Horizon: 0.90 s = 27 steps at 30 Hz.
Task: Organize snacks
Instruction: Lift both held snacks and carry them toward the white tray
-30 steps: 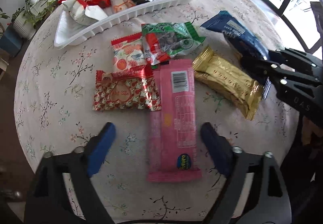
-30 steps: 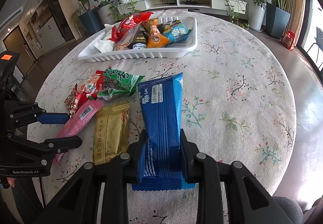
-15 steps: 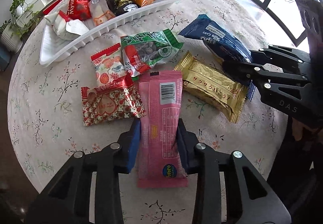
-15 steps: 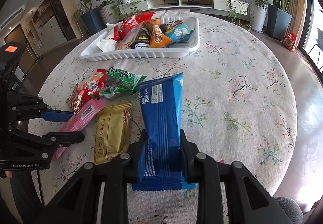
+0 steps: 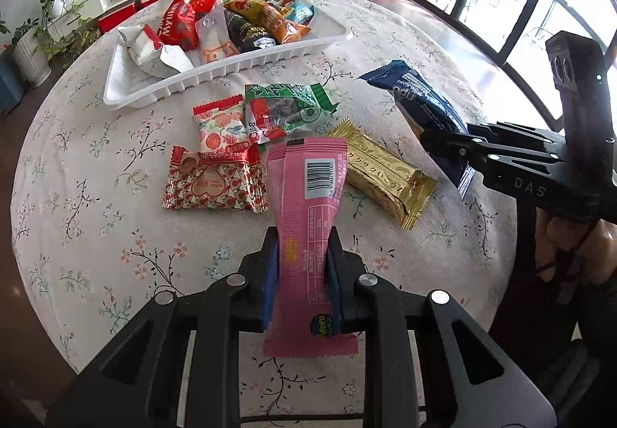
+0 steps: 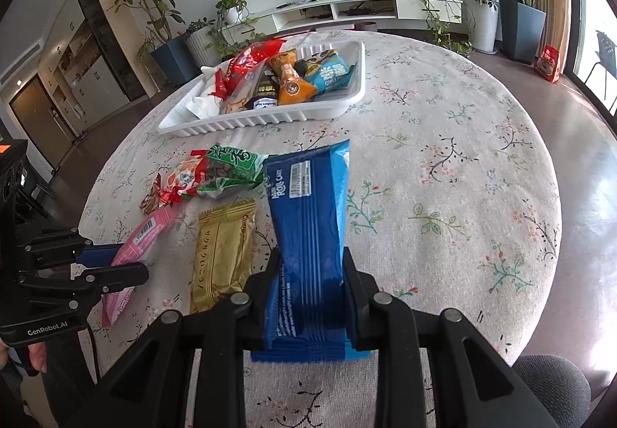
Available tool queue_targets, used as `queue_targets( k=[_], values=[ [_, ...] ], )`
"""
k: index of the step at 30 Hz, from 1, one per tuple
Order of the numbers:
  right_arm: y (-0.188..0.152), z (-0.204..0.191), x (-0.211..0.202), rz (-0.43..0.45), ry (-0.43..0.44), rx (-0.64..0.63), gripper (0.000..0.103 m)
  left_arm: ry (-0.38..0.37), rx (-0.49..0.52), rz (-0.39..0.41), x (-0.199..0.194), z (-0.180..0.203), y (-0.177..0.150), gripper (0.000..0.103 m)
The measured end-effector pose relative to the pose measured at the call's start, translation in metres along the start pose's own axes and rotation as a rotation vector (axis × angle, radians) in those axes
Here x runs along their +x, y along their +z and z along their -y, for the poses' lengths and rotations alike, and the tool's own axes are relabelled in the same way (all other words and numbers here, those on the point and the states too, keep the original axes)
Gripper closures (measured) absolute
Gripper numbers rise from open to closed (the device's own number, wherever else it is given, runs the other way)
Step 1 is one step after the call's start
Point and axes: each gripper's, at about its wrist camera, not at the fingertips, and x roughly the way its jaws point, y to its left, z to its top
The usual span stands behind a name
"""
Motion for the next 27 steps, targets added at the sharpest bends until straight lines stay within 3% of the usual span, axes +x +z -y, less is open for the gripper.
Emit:
queue_targets(
  k=[15, 27],
  values=[
    [0.017, 0.006, -0.020, 0.034, 0.005, 0.054, 0.074, -0.041, -0.062, 0.099, -0.024, -0.020, 0.006, 0.083],
    [0.071, 0.022, -0.029, 0.102, -0.022, 0.087, 0.074, -0.054, -0.191, 0.230, -0.055, -0.094, 0.046, 0.083]
  ],
)
